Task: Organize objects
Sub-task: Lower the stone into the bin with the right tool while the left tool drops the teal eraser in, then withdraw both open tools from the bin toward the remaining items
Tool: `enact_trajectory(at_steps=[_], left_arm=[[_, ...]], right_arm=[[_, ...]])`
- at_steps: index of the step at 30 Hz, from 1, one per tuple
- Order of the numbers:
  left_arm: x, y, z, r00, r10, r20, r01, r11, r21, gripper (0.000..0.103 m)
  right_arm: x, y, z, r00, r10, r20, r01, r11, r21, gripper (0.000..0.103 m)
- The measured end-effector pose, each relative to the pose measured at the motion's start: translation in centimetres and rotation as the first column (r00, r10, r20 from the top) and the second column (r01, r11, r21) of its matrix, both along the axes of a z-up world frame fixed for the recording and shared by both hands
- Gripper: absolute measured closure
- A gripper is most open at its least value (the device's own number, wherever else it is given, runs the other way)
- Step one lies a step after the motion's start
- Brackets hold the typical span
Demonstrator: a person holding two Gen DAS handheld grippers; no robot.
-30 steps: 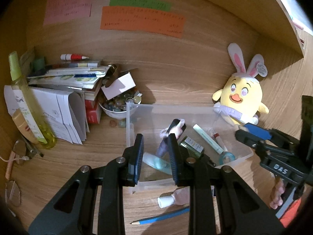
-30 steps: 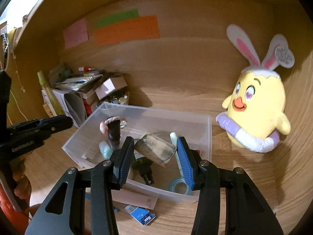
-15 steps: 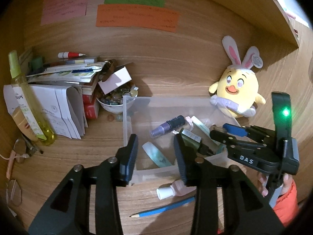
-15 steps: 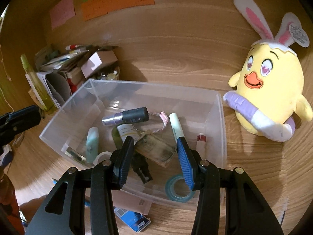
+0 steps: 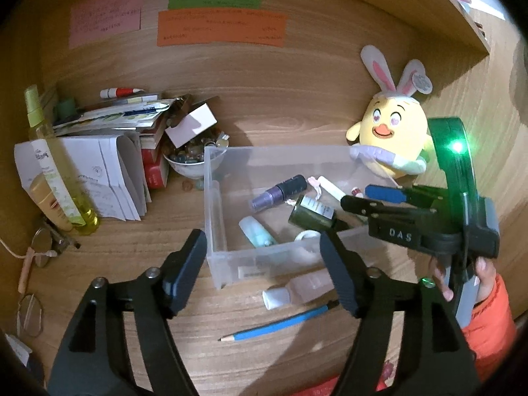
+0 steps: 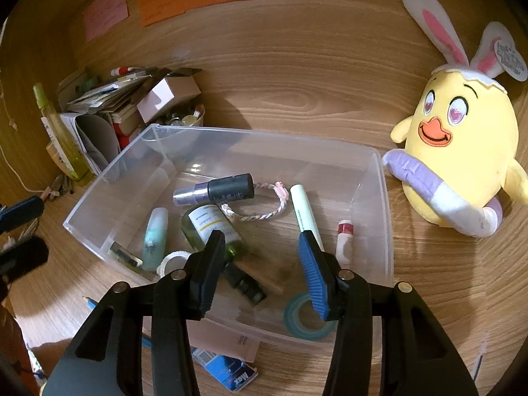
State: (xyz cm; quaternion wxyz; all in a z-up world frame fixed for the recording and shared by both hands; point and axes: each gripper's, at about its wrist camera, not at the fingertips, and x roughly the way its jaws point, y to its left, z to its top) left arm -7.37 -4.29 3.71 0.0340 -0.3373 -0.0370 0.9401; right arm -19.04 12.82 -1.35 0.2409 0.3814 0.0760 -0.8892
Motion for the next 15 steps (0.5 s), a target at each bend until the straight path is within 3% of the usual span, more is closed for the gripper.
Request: enact_trajectory(at_steps=[2, 11, 15], left_arm=[[0.5, 0.2, -0.1, 1.0, 0.003, 0.001, -0.003, 1.0, -0.014, 0.026], [2.5, 0.6, -0.4, 1.0, -0.003, 0.007, 0.003, 0.999, -0.038, 0.008], [3.2, 1.0, -1.1, 0.999, -0.014, 0.037, 0.015, 0.999, -0.034, 0.007]], right_arm=[[0.3, 0.0, 0.3, 1.0, 0.0, -0.015, 0.001, 1.0, 0.005, 0.046], [3.9, 1.1, 2.8, 0.995, 0.051, -0.085, -0.053, 0.998, -0.021, 0.036], [6.0, 1.8, 3.8, 0.989, 0.079, -0.123, -0.081, 0.997, -0.01, 0.034]])
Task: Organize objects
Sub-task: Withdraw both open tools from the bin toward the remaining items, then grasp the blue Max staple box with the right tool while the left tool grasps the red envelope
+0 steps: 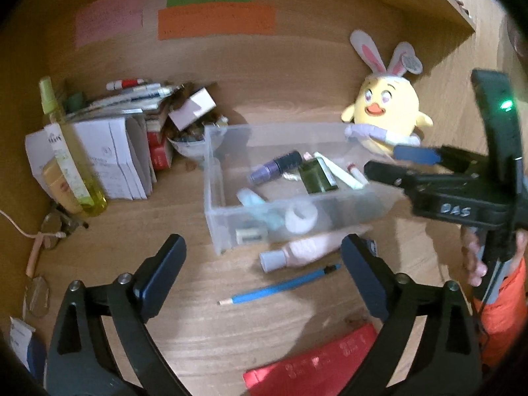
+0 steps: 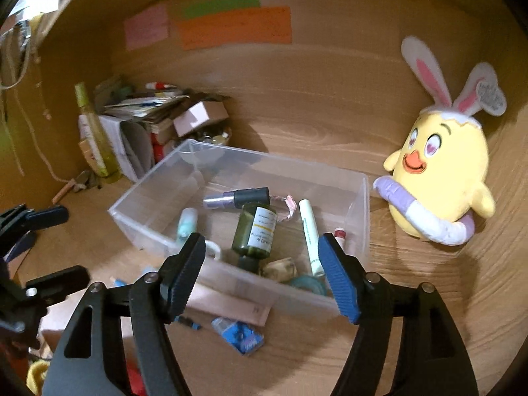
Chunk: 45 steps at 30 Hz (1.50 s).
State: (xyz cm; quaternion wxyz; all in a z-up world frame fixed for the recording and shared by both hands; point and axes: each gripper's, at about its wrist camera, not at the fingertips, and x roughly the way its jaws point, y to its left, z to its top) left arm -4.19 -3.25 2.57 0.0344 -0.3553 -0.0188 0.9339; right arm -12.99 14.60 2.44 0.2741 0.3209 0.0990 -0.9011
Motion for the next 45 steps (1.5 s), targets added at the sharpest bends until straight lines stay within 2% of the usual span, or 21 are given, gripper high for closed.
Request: enact_trajectory(at_steps=[4, 12, 17, 22, 28, 33, 38, 45], left_arm=[[0.6, 0.4, -1.3, 0.999, -0.021, 0.049, 0.02, 1.0, 0.021, 0.007], [1.8, 1.3, -3.7, 0.989, -0.055, 0.139, 0.045, 0.996, 0.071, 0.007], [2.3, 2.4, -5.4, 0.97, -0.122, 0.208, 0.105, 0.99, 0.09, 0.007], [3.5, 3.3, -6.8, 0.952, -0.152, 0.267, 0.135, 0.988, 0.08, 0.007], [5.9, 3.1, -6.4, 0.945, -0.176, 0.275, 0.166, 0.984, 0.06, 0.007], [6.9, 4.3, -6.6, 0.93, -0.231, 0.284, 0.236, 0.972, 0.02, 0.007], [5.5, 5.7, -6.8, 0.919, -0.265, 0.293, 0.277, 0.961, 0.0, 0.007], [2.5, 5.8, -7.9, 0.906, -0.278, 0.318, 0.294, 0.956, -0.003, 0.006]], right_arm=[[2.0, 0.9, 0.4, 1.0, 0.015, -0.024, -0.015, 1.0, -0.005, 0.025], [3.8, 2.6, -1.3, 1.0, 0.008, 0.015, -0.008, 1.0, 0.005, 0.025], [4.1, 3.3, -2.8, 0.999, -0.007, 0.051, 0.005, 0.999, 0.035, 0.025], [4.4, 3.8, -3.7, 0.997, -0.015, 0.079, 0.012, 0.999, 0.04, 0.025], [4.4, 4.3, -3.9, 0.996, -0.023, 0.09, 0.02, 0.999, 0.034, 0.025], [4.1, 4.4, -4.1, 0.994, -0.025, 0.106, 0.023, 0.999, 0.024, 0.025], [4.1, 4.3, -4.5, 0.99, -0.015, 0.138, 0.014, 1.0, 0.01, 0.025], [4.0, 3.7, -4.9, 0.99, -0.002, 0.139, -0.004, 0.999, 0.044, 0.025]])
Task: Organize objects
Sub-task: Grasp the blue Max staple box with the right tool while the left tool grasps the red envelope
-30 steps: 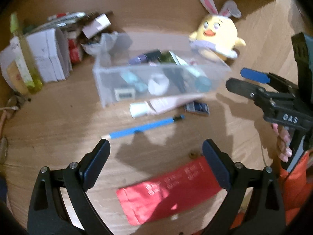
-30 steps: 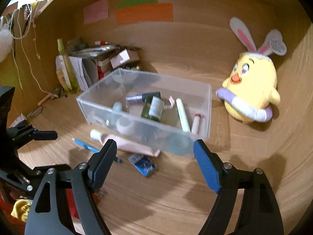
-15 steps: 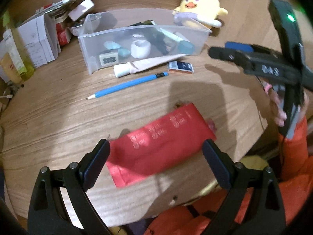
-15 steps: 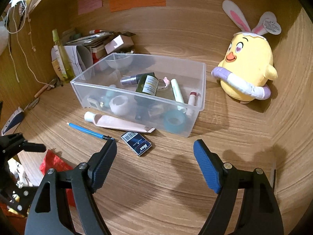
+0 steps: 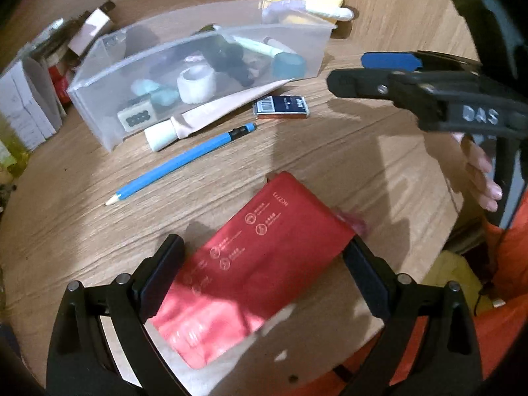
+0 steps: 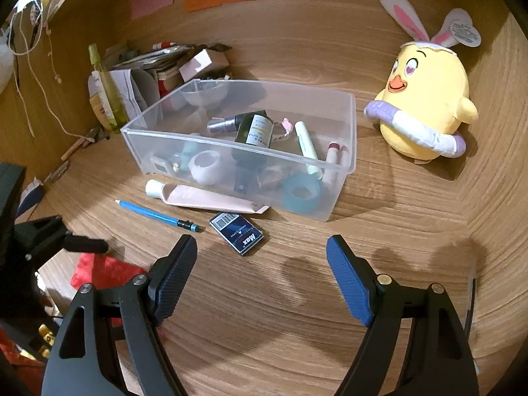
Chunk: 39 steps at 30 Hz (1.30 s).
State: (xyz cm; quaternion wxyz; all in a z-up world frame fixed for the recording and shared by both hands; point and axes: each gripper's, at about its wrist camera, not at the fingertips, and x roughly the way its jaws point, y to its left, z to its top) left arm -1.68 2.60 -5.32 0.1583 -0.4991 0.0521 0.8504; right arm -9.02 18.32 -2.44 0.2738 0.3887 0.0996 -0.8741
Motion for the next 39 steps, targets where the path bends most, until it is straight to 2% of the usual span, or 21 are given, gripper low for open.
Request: enact_trajectory(at_steps=[5, 9, 11, 13, 14, 16, 20, 25, 31, 34, 36, 39], left_arm=[[-0.1, -1.1, 0.4, 0.999, 0.034, -0.024, -0.033, 0.998, 0.046, 0.006], [0.3, -2.7, 0.6, 0.995, 0.089, -0.041, -0.087, 0.995, 0.051, 0.013], [0.4, -3.6, 0.6, 0.992, 0.116, -0.043, -0.113, 0.992, 0.056, 0.017], [0.4, -4.5, 0.7, 0.988, 0.146, -0.042, -0.143, 0.988, 0.067, 0.021], [0.4, -4.9, 0.8, 0.986, 0.162, -0.043, -0.159, 0.985, 0.068, 0.022], [0.2, -5.4, 0.9, 0.981, 0.189, -0.049, -0.186, 0.98, 0.069, 0.024], [-0.1, -5.9, 0.8, 0.975, 0.215, -0.053, -0.21, 0.974, 0.08, 0.026], [0.2, -5.7, 0.8, 0.978, 0.203, -0.053, -0.199, 0.977, 0.072, 0.026], [0.8, -5.4, 0.9, 0.982, 0.181, -0.055, -0.179, 0.983, 0.046, 0.019], [0.6, -5.6, 0.2, 0.981, 0.192, -0.035, -0.191, 0.981, 0.034, 0.019], [0.6, -5.7, 0.1, 0.977, 0.208, -0.05, -0.207, 0.978, 0.028, 0.019], [0.2, -6.0, 0.1, 0.971, 0.232, -0.053, -0.23, 0.972, 0.05, 0.023]], right_arm=[[-1.3, -1.4, -1.7, 0.998, 0.028, 0.052, -0.03, 0.999, 0.029, 0.025], [-2.2, -2.7, -2.9, 0.995, 0.048, 0.082, -0.053, 0.997, 0.054, 0.027], [-2.5, -3.4, -3.2, 0.994, 0.064, 0.087, -0.07, 0.995, 0.067, 0.033], [-2.8, -4.1, -3.5, 0.993, 0.074, 0.094, -0.081, 0.993, 0.08, 0.046], [-2.9, -4.3, -3.7, 0.992, 0.077, 0.1, -0.085, 0.993, 0.082, 0.048], [-3.1, -4.8, -4.1, 0.991, 0.079, 0.109, -0.089, 0.992, 0.085, 0.058], [-3.1, -5.1, -4.2, 0.993, 0.078, 0.092, -0.086, 0.992, 0.09, 0.065], [-2.8, -4.2, -4.2, 0.993, 0.067, 0.099, -0.075, 0.994, 0.077, 0.073], [-1.6, -2.7, -4.2, 0.993, 0.06, 0.104, -0.068, 0.995, 0.071, 0.075], [-0.8, -1.9, -4.3, 0.992, 0.062, 0.113, -0.069, 0.996, 0.062, 0.075], [-0.4, -1.6, -4.3, 0.991, 0.061, 0.117, -0.068, 0.996, 0.057, 0.075], [0.0, -1.3, -4.3, 0.992, 0.059, 0.114, -0.066, 0.996, 0.058, 0.075]])
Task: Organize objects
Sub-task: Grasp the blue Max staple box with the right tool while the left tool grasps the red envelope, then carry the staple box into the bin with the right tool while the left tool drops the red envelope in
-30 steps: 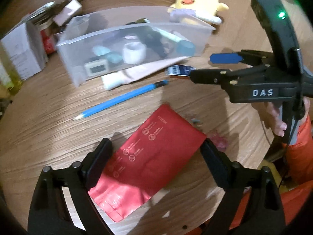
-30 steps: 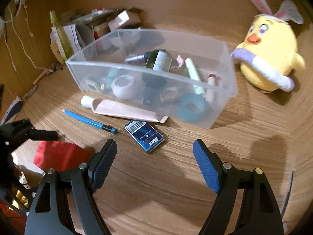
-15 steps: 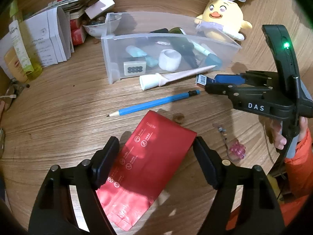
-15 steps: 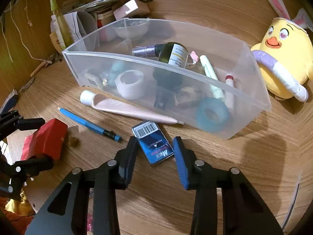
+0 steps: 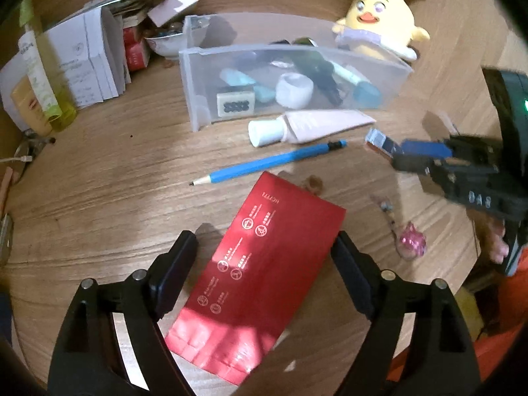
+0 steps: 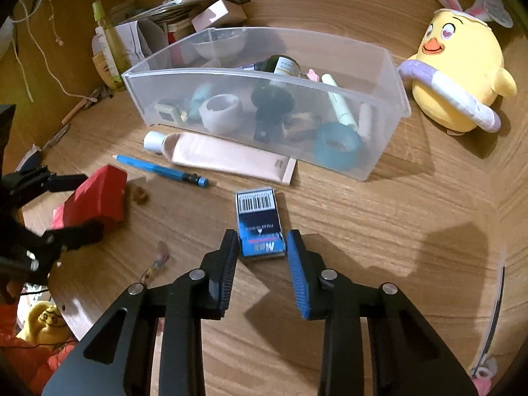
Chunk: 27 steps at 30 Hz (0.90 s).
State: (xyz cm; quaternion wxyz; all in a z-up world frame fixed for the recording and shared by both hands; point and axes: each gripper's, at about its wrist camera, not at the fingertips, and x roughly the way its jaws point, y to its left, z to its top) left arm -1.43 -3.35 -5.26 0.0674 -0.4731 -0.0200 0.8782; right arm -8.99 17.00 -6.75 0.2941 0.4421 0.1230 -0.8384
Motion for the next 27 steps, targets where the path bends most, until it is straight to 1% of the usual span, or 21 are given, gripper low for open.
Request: enact_trajectory(at_steps=[1, 2, 3, 6, 9, 12, 16, 19, 21, 27], left_arm=[[-0.1, -0.1, 0.0, 1.0, 0.008, -0.006, -0.008, 1.0, 0.002, 0.03], [-0.1, -0.1, 0.1, 1.0, 0.013, -0.012, -0.013, 1.0, -0.005, 0.041], [-0.2, -0.1, 0.1, 1.0, 0.015, -0.016, -0.016, 1.0, -0.014, 0.044], [-0.1, -0.2, 0.2, 1.0, 0.017, -0.024, -0.017, 1.0, -0.008, 0.045], [0.3, -0.2, 0.2, 0.999, 0.021, -0.041, -0.022, 0.999, -0.028, 0.046], [0.9, -0.3, 0.8, 0.997, 0.025, -0.067, -0.027, 0.999, -0.031, 0.047], [1.3, -0.7, 2.0, 0.992, 0.044, -0.116, -0.046, 0.999, -0.013, 0.047], [1.2, -1.0, 2.7, 0.988, 0.062, -0.142, -0.062, 0.998, 0.002, 0.047], [1.0, -1.2, 3.1, 0.985, 0.073, -0.156, -0.072, 0.997, 0.015, 0.047], [0.8, -1.5, 4.2, 0.978, 0.094, -0.188, -0.085, 0.995, 0.052, 0.047]], right_arm=[[0.1, 0.0, 0.0, 1.0, 0.0, -0.001, 0.0, 1.0, 0.001, 0.075], [0.1, -0.1, 0.0, 1.0, 0.003, -0.002, -0.003, 1.0, 0.004, 0.075], [0.2, -0.2, 0.0, 1.0, 0.005, -0.005, -0.005, 1.0, 0.008, 0.075], [0.3, -0.7, 0.2, 1.0, 0.008, -0.027, -0.007, 1.0, 0.025, 0.075], [0.0, -1.1, 0.3, 1.0, 0.012, -0.029, -0.011, 1.0, 0.029, 0.075], [-0.5, -1.6, 0.1, 1.0, 0.0, -0.028, 0.001, 0.999, 0.044, 0.075], [-0.8, -1.9, 0.0, 0.999, -0.006, -0.039, 0.008, 0.999, 0.041, 0.075], [-0.8, -1.8, 0.0, 0.999, -0.01, -0.04, 0.011, 1.0, 0.027, 0.078], [-0.8, -1.7, 0.1, 0.999, -0.006, -0.034, 0.006, 1.0, 0.009, 0.078], [-0.6, -1.3, 1.7, 0.997, -0.025, -0.077, 0.022, 0.999, -0.039, 0.078]])
